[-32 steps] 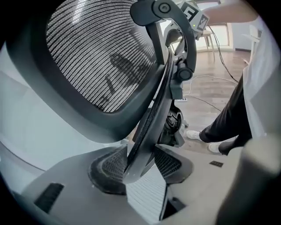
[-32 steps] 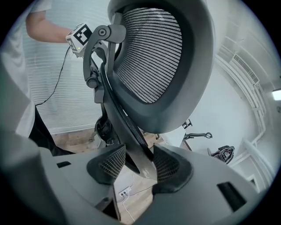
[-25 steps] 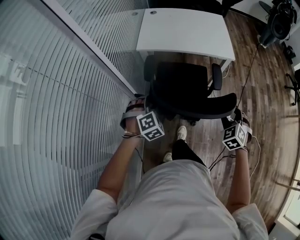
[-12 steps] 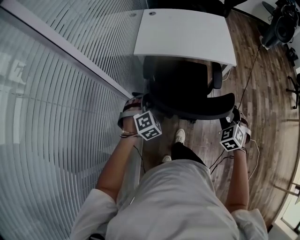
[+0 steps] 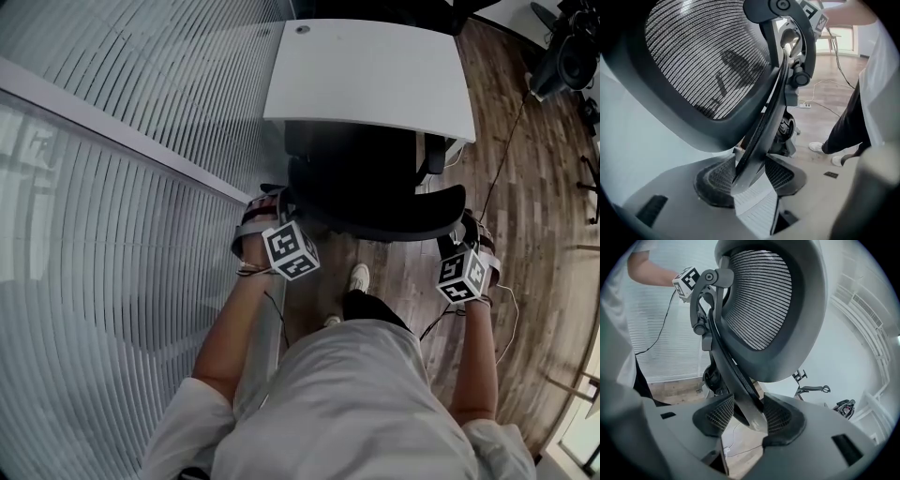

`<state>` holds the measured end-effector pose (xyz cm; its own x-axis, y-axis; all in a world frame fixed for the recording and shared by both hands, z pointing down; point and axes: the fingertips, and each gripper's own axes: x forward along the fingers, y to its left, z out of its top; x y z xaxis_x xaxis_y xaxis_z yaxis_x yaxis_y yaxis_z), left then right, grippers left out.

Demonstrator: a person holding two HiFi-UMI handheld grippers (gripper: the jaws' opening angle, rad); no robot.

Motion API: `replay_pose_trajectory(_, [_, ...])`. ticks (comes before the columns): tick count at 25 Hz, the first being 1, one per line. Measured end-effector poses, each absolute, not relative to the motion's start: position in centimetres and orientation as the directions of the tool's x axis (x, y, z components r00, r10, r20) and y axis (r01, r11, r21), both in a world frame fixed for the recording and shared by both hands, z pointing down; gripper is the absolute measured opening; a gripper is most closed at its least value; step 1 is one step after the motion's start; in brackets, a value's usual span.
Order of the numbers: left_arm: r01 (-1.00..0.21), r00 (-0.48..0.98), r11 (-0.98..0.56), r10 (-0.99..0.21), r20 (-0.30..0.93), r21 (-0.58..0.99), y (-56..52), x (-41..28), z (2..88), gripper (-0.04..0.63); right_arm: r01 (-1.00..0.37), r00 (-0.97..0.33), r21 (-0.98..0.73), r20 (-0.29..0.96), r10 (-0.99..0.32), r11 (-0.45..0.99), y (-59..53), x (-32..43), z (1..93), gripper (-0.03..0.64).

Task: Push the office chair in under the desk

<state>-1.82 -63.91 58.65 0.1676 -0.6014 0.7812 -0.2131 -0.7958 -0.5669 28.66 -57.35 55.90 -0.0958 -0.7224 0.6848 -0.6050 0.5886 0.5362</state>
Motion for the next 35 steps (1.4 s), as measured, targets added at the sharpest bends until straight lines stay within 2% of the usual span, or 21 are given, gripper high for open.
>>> replay_pose_trajectory(21, [-0.243, 0.111, -0.771, -0.625, 0.773, -0.589, -68.7, 0.5, 57.5, 0.206, -0.587, -0.138, 0.547, 0.659, -0.74, 0.597, -62.7, 31.2, 54.9, 0.209])
replay_pose_trajectory(35, [-0.22, 0.111, -0.762, -0.64, 0.761, -0.609, -74.2, 1.3, 57.6, 0.206, -0.589, -0.126, 0.557, 0.653, -0.747, 0.586, -67.5, 32.0, 54.9, 0.208])
